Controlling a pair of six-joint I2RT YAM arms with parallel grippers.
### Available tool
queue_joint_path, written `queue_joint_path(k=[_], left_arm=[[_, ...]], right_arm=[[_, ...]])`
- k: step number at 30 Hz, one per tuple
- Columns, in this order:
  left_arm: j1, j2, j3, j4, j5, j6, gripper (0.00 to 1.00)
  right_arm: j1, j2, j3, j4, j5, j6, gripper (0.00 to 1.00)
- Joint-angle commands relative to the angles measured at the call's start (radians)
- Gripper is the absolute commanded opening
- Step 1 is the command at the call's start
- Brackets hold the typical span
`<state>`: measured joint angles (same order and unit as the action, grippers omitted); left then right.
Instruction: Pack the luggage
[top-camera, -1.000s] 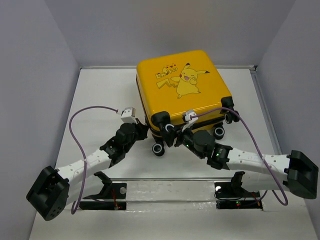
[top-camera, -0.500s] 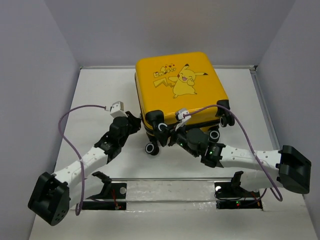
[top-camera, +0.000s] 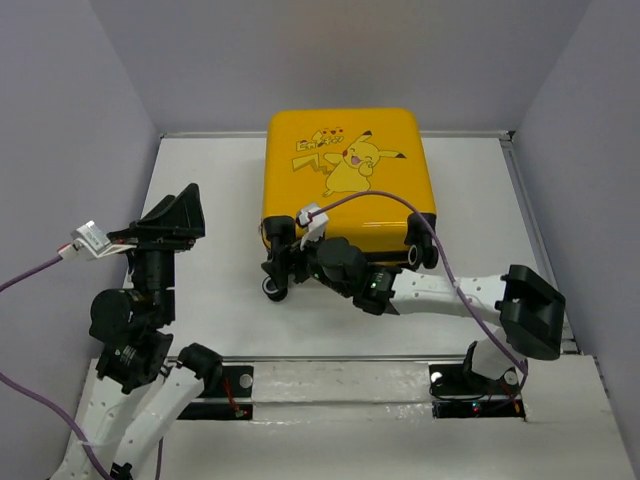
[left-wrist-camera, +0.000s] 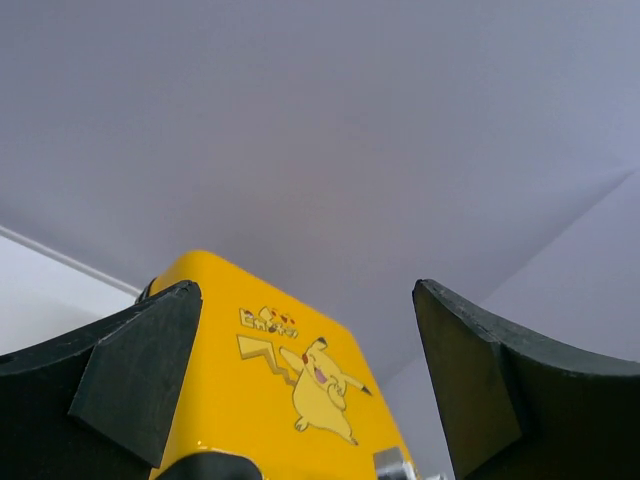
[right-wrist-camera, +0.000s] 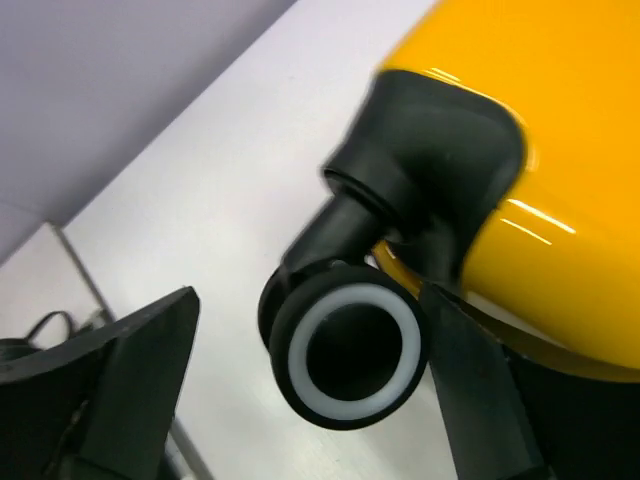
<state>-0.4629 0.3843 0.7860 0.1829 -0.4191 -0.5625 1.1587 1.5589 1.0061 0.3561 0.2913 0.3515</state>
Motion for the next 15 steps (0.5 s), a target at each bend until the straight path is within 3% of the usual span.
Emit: queue_joint_path(k=[1,6,11,15], left_arm=[[-0.002,0.048,0.064,-0.129,0.132,0.095,0.99],[-0.002,0.07,0.085,-0.161,0.284,0.139,0.99],[-0.002,0.061,0.133,-0.18,0.316,0.161,0.99],[-0.002,0.044,0.15,-0.206,0.33,0.184,0.99]], right_arm=[[0.026,-0.086,0.124,-0.081,0.076,-0.049,1.0],[0.026,-0.337,0.011,-0.149,0.218,-0.101,1.0],[0.026,-0.668,-0.081,-0.201,0.398,-0.206,1.0],[0.026,-0.843,-0.155,-0.241,0.532,-0.241,1.0]])
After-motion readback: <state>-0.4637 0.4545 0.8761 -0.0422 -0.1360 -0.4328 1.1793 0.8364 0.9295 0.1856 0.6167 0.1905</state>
